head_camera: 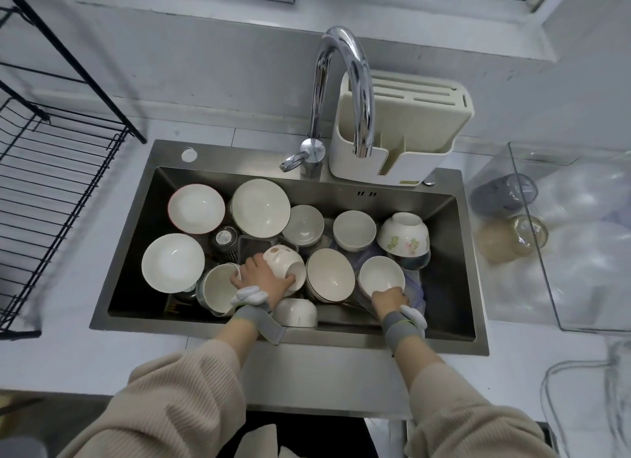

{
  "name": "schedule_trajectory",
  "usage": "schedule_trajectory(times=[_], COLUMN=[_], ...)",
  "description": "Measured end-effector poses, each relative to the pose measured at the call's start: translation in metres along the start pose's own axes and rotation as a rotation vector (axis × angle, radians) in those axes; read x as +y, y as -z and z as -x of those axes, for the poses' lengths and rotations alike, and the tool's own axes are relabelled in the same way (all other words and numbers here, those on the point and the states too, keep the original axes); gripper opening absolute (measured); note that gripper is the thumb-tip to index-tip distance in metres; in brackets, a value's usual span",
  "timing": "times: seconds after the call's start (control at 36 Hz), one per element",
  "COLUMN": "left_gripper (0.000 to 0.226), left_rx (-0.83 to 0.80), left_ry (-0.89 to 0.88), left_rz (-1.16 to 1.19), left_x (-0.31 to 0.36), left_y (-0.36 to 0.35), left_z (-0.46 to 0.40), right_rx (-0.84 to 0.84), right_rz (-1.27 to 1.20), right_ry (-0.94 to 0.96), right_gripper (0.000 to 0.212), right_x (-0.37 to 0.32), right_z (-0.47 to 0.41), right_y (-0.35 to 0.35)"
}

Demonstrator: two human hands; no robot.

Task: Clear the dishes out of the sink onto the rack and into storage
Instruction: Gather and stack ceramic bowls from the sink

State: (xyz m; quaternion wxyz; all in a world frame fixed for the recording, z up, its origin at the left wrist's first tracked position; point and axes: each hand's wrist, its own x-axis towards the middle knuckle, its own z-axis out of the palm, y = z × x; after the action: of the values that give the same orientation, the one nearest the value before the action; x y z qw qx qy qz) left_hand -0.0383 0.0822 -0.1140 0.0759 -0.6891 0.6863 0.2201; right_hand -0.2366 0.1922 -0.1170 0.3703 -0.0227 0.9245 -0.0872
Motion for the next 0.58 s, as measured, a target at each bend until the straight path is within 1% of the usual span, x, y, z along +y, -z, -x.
schedule_trajectory(times=[0.14,0.25,0.31,0.42,0.47,0.53,0.58], left_gripper=[0.086,0.082,0.08,0.079,0.079,0.08,0.08], left_rx=[0.059,0.081,0.078,0.052,0.043,0.038,0.045], left_ry=[0.006,-0.01,-0.014,-0.015,-0.015,-0.004,0.0], left_rz=[0.042,0.066,0.059,0.063,0.067,0.07,0.091], left_x=[0.003,0.003,0.003,0.004,0.004,0.005,0.005], left_y=[-0.005,-0.005,-0.003,-0.002,-0.003,-0.006,-0.007], left_z=[0.002,-0.001,-0.003,-0.008,-0.01,-0.011,-0.011], right_rx=[0.005,0.009,-0.002,-0.038,-0.025,0.001,-0.011], right_rz=[0.046,0.071,0.01,-0.134,-0.174,-0.168,-0.116], right_ry=[0.059,0.095,0.125,0.249,0.305,0.367,0.439], right_gripper=[0.049,0.044,0.042,0.029,0.027,0.034,0.048], right_x=[-0.007,-0.017,-0.022,-0.034,-0.042,-0.05,-0.057], right_z=[0.0,0.002,0.001,-0.004,-0.008,-0.014,-0.019], right_y=[-0.007,-0.014,-0.017,-0.018,-0.017,-0.017,-0.017])
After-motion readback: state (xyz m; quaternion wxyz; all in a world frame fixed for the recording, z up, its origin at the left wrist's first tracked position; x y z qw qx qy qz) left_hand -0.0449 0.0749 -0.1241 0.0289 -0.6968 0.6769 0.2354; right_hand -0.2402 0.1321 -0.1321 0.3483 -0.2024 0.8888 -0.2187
